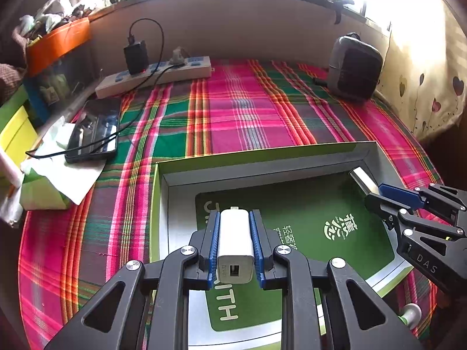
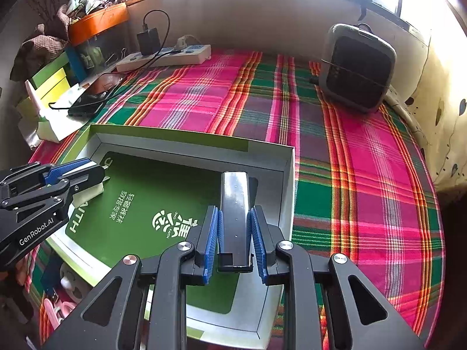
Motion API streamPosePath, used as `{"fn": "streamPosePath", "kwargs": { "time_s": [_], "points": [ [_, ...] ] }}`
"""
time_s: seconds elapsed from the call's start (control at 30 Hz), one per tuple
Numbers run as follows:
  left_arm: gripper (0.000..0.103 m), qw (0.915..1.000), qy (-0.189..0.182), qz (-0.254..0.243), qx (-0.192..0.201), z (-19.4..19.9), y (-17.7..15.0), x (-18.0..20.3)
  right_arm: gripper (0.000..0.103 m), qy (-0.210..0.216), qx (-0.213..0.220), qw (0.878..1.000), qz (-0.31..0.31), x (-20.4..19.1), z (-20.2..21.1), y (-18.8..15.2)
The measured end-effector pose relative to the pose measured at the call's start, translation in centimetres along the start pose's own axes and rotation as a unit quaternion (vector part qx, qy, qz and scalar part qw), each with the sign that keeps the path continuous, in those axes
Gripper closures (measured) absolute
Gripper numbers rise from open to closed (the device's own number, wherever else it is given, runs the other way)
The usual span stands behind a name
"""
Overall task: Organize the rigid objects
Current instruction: 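Carry the white charger and the lighter over the green box tray, then lower both items into the tray and open both tools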
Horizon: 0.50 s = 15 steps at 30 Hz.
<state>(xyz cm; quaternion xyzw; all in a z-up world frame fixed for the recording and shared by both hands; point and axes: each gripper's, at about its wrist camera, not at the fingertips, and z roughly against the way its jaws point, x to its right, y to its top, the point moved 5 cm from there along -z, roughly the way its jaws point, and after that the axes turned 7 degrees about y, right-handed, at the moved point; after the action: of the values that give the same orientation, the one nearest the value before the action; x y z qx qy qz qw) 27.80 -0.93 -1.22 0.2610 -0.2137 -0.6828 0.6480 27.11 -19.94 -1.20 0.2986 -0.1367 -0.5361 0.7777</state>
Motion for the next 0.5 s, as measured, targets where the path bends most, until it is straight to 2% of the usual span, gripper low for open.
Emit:
{"fn": "streamPosePath", "kwargs": {
  "time_s": [0.5],
  "points": [
    [0.083,0.9999,-0.003,0.006,-0.014,-1.1,-0.4,0.0,0.079,-0.001,-0.004,1.0,0.008,-0.5,-0.9,-0.1]
  ]
}}
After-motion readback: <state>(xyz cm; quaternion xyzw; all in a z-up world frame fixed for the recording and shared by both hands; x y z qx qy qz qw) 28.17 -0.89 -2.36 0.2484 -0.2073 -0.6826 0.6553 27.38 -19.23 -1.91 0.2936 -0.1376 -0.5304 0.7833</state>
